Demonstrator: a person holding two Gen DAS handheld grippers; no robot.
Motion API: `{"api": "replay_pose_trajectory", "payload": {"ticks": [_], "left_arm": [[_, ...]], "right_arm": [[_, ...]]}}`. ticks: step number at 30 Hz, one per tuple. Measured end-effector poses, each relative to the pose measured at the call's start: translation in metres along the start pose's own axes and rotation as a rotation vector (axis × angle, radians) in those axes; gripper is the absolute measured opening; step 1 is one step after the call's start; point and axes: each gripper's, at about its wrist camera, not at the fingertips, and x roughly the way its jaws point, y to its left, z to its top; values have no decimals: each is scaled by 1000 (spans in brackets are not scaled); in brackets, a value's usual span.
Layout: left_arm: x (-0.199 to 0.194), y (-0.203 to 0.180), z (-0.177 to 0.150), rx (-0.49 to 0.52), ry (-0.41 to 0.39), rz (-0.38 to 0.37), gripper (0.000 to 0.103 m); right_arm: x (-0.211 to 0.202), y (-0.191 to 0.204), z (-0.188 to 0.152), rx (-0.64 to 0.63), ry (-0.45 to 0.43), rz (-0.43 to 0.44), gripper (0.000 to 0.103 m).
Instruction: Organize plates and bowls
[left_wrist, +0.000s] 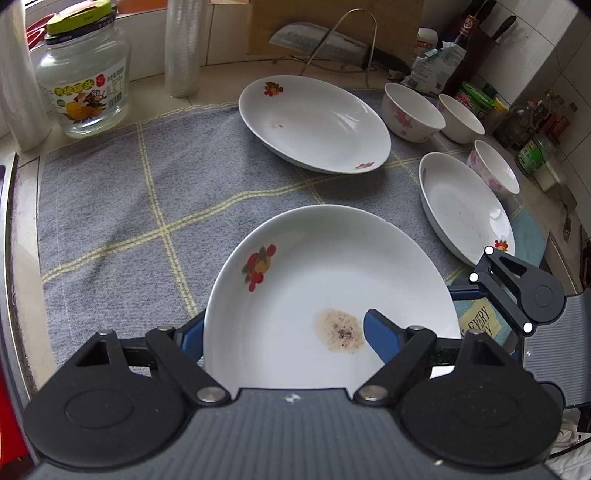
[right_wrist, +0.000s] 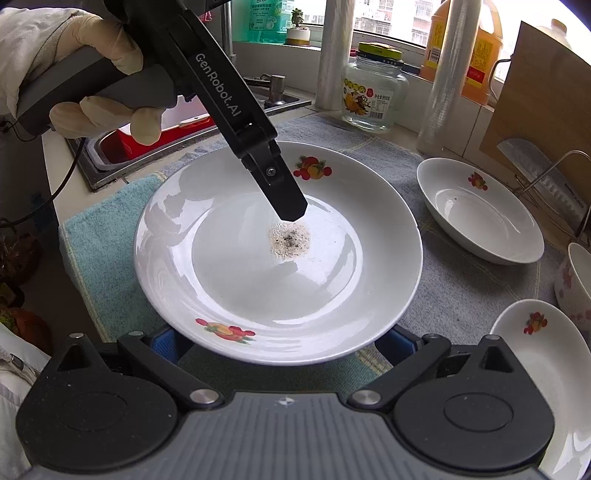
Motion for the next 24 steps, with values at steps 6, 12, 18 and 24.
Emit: {"api": "replay_pose_trajectory", "payload": {"ticks": [6, 12, 18, 24], "left_arm": [[-11, 30, 1, -31, -25, 20, 85], [-14, 58, 6, -50, -36, 33, 85], [-9, 82, 11, -55, -39, 32, 85], [-1, 99, 17, -60, -40, 18, 85]], "right_arm": [[21, 5, 25, -29, -5, 15, 103], [44, 7, 47, -45, -1, 18, 103], [68, 5, 64, -36, 22, 13, 103], [86, 5, 72, -33, 38, 7, 103]]}}
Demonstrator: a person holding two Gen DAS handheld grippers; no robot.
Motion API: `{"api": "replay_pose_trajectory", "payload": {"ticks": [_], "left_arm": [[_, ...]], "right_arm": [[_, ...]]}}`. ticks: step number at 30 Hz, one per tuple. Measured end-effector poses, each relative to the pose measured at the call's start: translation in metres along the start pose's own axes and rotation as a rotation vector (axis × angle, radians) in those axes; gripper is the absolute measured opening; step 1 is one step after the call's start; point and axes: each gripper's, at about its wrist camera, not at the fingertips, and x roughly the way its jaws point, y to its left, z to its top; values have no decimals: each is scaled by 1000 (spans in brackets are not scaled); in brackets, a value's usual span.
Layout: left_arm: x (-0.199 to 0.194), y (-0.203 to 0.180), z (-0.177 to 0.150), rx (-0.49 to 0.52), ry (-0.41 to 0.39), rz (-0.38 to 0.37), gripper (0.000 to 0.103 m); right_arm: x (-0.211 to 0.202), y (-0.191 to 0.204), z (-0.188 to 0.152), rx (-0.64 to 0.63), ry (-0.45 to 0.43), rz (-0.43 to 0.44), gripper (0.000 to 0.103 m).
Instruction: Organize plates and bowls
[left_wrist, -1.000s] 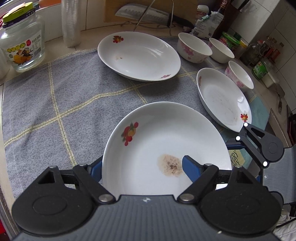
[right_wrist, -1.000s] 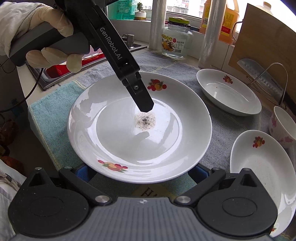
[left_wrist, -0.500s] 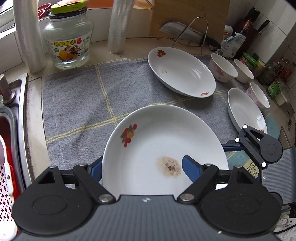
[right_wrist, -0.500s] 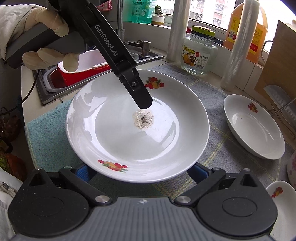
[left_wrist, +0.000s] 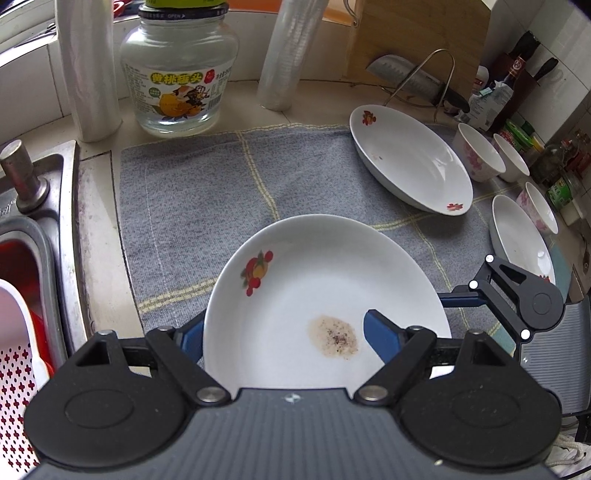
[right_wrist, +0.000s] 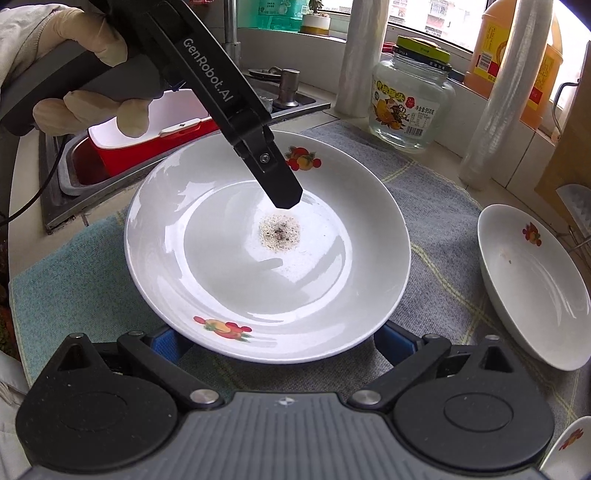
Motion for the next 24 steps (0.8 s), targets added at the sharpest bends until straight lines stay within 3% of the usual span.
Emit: {"api": "replay_pose_trajectory", "payload": {"ticks": [24], "left_arm": [[11, 22, 3, -15, -51, 16, 85]], "right_arm": [[10, -2, 16, -12, -16, -47, 103]]}}
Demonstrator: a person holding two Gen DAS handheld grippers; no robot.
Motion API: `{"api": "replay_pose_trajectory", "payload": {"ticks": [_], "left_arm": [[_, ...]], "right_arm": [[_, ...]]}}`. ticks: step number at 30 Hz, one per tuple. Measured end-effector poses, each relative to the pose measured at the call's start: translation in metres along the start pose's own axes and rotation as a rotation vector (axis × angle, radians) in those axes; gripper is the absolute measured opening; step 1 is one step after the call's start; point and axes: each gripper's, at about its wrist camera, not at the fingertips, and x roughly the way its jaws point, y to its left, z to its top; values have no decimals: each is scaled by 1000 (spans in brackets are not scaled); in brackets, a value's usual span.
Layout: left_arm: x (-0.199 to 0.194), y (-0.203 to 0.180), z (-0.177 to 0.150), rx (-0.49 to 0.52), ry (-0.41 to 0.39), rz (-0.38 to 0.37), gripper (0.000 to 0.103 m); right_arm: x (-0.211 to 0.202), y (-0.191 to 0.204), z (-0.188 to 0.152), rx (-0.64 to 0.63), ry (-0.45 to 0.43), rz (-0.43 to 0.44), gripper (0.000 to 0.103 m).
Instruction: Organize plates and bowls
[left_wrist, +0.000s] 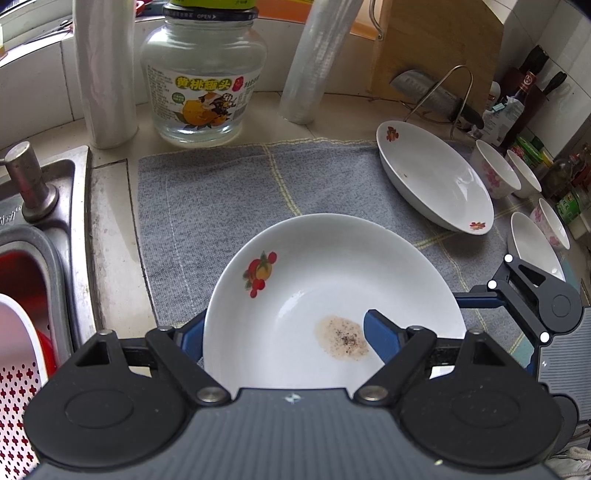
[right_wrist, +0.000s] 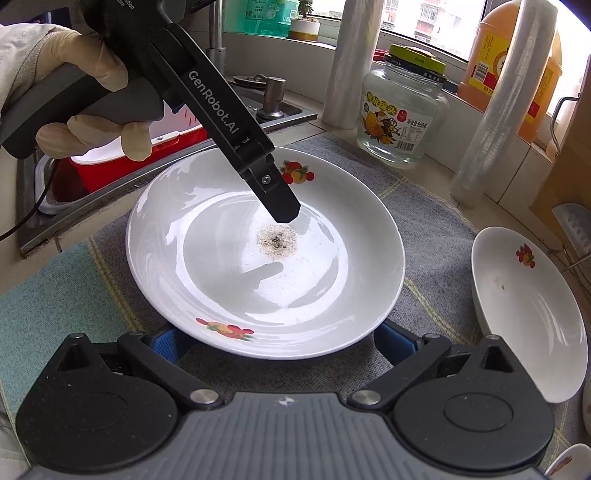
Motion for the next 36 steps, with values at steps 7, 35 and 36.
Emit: {"api": "replay_pose_trajectory", "payload": {"ticks": [7, 35, 36], "left_arm": [[-27, -18, -12, 114, -135, 144, 89], [17, -273, -56, 333, -226, 49, 100], [24, -282, -58, 352, -201, 56, 100]], "right_arm": [[-6, 2, -7, 22, 24, -4, 103], [-190, -129, -175, 467, -39, -332, 103], [-190, -138, -184, 477, -32, -313, 103]]}}
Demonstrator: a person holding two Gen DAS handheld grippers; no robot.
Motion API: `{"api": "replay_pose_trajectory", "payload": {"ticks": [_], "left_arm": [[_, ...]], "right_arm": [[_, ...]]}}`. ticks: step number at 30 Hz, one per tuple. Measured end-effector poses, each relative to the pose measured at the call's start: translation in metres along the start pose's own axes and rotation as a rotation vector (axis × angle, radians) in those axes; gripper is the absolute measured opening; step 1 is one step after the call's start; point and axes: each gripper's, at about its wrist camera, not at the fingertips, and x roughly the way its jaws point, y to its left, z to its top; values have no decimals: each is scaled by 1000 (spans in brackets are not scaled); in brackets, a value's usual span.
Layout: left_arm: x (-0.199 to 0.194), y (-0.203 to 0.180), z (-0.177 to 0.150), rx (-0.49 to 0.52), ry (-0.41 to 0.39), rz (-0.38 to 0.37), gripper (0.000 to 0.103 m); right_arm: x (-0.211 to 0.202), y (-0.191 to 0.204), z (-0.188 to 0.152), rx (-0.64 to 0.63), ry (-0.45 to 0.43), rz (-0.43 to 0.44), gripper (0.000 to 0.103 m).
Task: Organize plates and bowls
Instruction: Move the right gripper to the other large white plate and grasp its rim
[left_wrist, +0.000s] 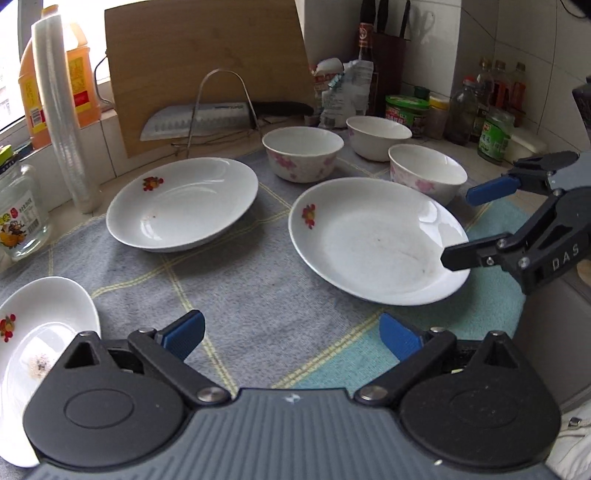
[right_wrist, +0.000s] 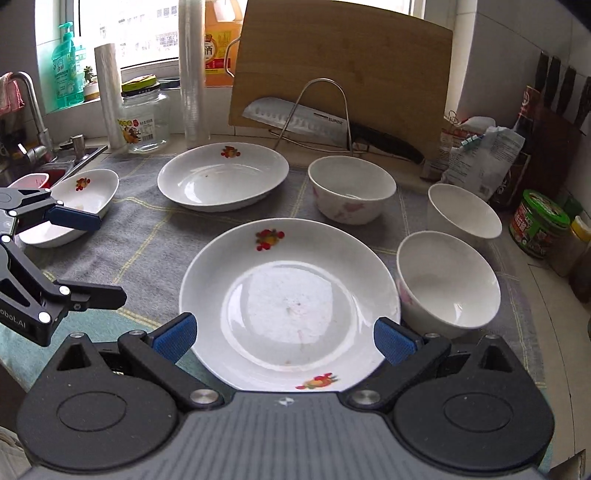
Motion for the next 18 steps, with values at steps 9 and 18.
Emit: {"api": "replay_pose_trajectory", "payload": {"ticks": [9, 18], "left_arm": [[29, -50, -5, 100, 109, 14, 100], [51, -43, 5, 146, 135, -92, 103]], "right_arm": [[27, -63, -15, 67, 98, 163, 103], [50, -68, -12, 143, 149, 235, 103]]}}
